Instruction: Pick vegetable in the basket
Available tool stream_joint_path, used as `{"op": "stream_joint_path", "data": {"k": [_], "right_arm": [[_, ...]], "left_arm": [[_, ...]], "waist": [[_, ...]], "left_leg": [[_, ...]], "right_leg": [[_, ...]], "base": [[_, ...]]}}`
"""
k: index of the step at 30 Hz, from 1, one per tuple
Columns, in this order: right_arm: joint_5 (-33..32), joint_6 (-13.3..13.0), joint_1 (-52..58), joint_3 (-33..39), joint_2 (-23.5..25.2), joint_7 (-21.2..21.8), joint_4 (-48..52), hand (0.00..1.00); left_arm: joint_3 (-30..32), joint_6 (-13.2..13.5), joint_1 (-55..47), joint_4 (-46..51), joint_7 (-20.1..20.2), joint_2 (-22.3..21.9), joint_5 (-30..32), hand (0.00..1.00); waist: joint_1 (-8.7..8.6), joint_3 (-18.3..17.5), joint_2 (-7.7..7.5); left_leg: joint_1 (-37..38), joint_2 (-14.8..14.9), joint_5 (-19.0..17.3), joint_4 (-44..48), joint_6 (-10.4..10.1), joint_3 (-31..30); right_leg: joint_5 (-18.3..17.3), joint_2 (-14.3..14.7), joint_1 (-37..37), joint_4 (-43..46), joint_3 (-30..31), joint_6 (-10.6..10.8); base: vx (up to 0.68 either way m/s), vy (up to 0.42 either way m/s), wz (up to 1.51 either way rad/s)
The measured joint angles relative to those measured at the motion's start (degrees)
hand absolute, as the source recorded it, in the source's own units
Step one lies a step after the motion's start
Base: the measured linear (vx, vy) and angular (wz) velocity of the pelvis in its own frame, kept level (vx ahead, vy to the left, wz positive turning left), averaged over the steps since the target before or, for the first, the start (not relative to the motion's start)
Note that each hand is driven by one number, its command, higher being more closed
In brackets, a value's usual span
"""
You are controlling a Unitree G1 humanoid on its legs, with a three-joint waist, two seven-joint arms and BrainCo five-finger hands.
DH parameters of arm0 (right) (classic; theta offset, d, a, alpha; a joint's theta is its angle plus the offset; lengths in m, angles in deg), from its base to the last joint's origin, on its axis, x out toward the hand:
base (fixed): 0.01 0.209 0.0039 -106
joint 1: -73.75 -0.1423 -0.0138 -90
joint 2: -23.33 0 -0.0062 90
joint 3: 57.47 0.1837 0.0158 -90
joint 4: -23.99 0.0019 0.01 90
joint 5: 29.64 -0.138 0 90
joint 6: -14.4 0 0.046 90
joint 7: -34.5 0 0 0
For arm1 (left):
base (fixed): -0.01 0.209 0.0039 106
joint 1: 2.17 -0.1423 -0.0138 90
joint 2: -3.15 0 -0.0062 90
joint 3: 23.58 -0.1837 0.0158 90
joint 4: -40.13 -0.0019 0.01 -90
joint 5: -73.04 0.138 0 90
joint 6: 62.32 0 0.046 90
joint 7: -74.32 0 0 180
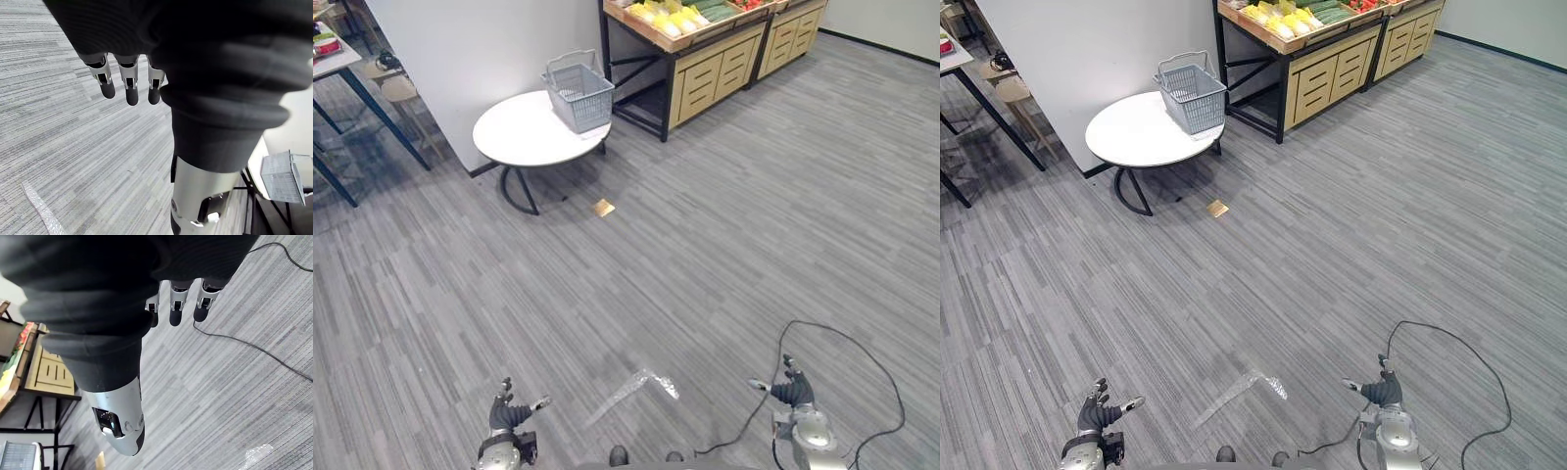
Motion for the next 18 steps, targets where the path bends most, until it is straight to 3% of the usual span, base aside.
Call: {"op": "stream_joint_path", "data": {"k": [3, 5, 7, 8, 9, 10, 11, 13, 14, 16, 17, 18], "right_arm": [[-0.6, 0.0, -2.1, 0.0, 0.0, -0.1, -0.3, 0.0], [-1.2, 0.1, -2.8, -0.1, 0.0, -0.2, -0.7, 0.0], [-1.7, 0.2, -3.6, -1.5, 0.1, -0.2, -1.0, 0.0], [-1.7, 0.2, -3.9, -2.2, 0.3, -0.2, -1.0, 0.0], [-1.7, 0.2, -3.8, -3.5, 1.0, -0.2, -0.9, 0.0], [-1.7, 0.7, -3.3, -4.8, 1.5, 0.0, -0.9, 0.0], [-1.7, 0.9, -2.8, -5.3, 1.7, 0.1, -0.7, 0.0], [-1.7, 1.2, -2.4, -6.3, 1.9, 0.2, 0.2, 0.0], [-1.7, 1.2, -2.7, -6.5, 1.9, 0.2, 0.8, 0.0], [-2.2, 1.1, -3.2, -6.4, 1.3, 0.1, 0.9, 0.0], [-2.2, 1.1, -3.2, -6.4, 0.9, 0.1, 0.9, 0.0], [-2.3, 1.1, -3.2, -6.4, 0.7, 0.1, 1.0, 0.0]], "left_arm": [[0.4, 0.0, 0.1, 0.1, -0.1, -0.1, -0.6, 0.0], [0.4, 0.0, 0.0, 1.6, -0.2, -0.5, -1.2, 0.0], [0.4, 0.0, 0.1, 3.8, -0.3, -0.6, -2.4, 0.0], [0.3, 0.0, 0.1, 3.9, -0.4, -0.6, -2.5, 0.0], [0.2, 0.0, 0.0, 4.3, -0.4, -0.5, -2.9, 0.0], [0.1, -0.1, 0.6, 4.4, -0.8, -0.5, -3.0, 0.0], [-0.1, -0.1, 0.6, 4.4, -1.1, -0.5, -3.1, 0.0], [-0.2, -0.1, 0.6, 4.4, -1.2, -0.5, -3.4, 0.0], [-0.2, -0.1, 1.1, 4.3, -1.3, -0.4, -3.7, 0.0], [-0.1, -0.1, 2.4, 4.2, -1.4, -0.4, -3.9, 0.0], [-0.2, -0.1, 3.2, 4.2, -1.4, -0.5, -4.0, 0.0], [-0.2, -0.1, 3.8, 4.1, -1.5, -0.4, -4.0, 0.0]], "waist": [[0.29, 0.9, -0.24], [1.21, 1.2, -0.41], [1.68, 2.2, -1.52], [1.66, 2.4, -1.42], [1.39, 2.8, -1.79], [1.45, 3.6, -2.05], [1.51, 3.8, -1.64], [1.65, 3.9, -1.67], [1.42, 3.9, -1.65], [1.27, 4.2, -1.32], [0.48, 4.5, -1.1], [-0.72, 5.0, -1.8]], "left_leg": [[-2.3, 0.0, -2.8, 3.9, 0.5, 1.3], [-3.7, 0.0, -6.2, 8.0, 1.2, 2.5], [-4.8, -0.9, -11.3, 12.9, 2.5, 3.0], [-4.7, -0.9, -12.1, 13.7, 2.8, 2.8], [-3.5, -1.2, -13.3, 15.2, 3.9, 2.1], [-2.0, -1.2, -15.1, 16.8, 4.4, 1.3], [-1.2, -1.1, -16.0, 17.2, 4.5, 1.0], [1.1, -1.0, -18.0, 17.2, 4.7, -0.6], [2.3, -0.8, -18.6, 16.2, 4.6, -1.5], [5.0, 0.1, -18.2, 13.6, 3.8, -2.9], [7.5, 0.7, -17.9, 11.0, 2.9, -4.7], [10.1, 0.8, -17.8, 9.8, 1.7, -6.6]], "right_leg": [[0.1, 0.0, -1.0, 0.2, 1.5, 0.4], [-2.3, -0.3, -2.5, 4.0, 2.5, 1.7], [-7.1, -1.1, -7.0, 16.5, 3.1, 4.8], [-7.1, -1.0, -9.1, 21.7, 2.9, 5.0], [-5.9, -1.1, -14.0, 33.8, 2.4, 5.1], [-6.9, -0.9, -17.3, 41.0, 1.7, 5.0], [-7.6, -0.9, -18.4, 42.1, 1.2, 4.4], [-9.0, -1.0, -21.1, 39.0, -1.3, 3.4], [-8.7, -0.9, -23.3, 32.4, -2.2, 3.6], [-3.8, 0.0, -25.3, 17.8, -3.4, 2.7], [1.0, 0.2, -25.9, 9.1, -3.8, 2.2], [5.5, 0.1, -26.0, 3.1, -3.6, 2.5]], "base": [[0.04, 0.03, -0.29], [0.05, 0.046, -0.29], [0.07, 0.068, -0.16], [0.15, 0.074, 0.05], [0.24, 0.056, 0.27], [0.27, 0.054, 0.3], [0.31, 0.048, 0.29], [0.32, 0.039, 0.28], [0.41, 0.03, 0.43], [0.49, 0.004, 0.53], [0.6, -0.052, 0.81], [0.77, -0.1, 0.98]]}}
